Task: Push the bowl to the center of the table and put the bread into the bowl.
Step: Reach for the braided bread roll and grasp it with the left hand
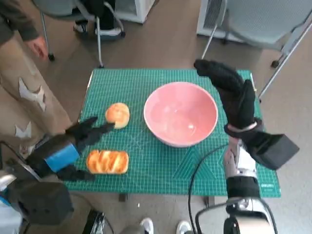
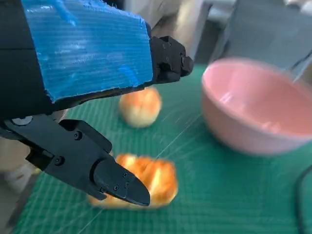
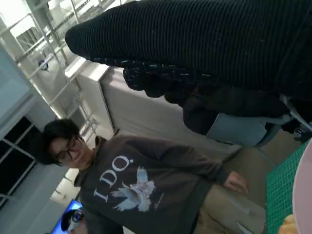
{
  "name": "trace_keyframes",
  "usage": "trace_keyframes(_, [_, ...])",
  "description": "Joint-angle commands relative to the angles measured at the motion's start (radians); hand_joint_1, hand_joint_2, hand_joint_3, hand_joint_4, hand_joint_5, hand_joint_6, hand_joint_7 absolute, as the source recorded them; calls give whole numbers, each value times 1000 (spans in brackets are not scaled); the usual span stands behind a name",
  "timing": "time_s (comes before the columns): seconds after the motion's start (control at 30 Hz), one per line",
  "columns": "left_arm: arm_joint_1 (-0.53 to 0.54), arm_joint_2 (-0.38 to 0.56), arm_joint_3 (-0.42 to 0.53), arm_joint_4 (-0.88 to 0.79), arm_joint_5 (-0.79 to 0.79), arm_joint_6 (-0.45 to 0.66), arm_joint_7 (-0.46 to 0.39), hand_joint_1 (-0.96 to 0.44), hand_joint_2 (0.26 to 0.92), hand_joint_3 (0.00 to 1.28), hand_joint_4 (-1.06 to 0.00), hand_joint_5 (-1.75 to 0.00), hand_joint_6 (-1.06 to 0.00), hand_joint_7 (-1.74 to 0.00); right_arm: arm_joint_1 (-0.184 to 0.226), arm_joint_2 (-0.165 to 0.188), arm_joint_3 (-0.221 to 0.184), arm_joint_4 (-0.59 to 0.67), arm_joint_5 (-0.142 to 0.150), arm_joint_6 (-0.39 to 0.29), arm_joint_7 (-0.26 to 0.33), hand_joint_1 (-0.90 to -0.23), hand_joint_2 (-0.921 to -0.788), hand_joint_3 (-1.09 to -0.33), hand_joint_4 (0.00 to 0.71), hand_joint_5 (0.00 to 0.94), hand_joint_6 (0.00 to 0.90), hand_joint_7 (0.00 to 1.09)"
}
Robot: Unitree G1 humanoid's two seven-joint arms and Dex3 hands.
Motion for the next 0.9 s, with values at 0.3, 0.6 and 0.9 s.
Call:
trace_keyframes(0.3, [-36,6,-180,-5,194,157,-5,-399,715,9,-91,-25,-221,-128,41,3,-3,-22,32,50,25,-628,-921,-719,237,1,187,326])
trace_keyframes(0.6, [-63,-21,-237,79,219,140,46,-406,718,7,-106,-24,-223,-145,49,4,-5,-39,42,65,20,-632,-921,-709,235,0,133,431])
trace_keyframes(0.9, [-85,-24,-267,139,235,120,73,-386,719,5,-124,-24,-234,-169,55,7,-4,-52,42,69,16,-639,-921,-702,235,0,125,455])
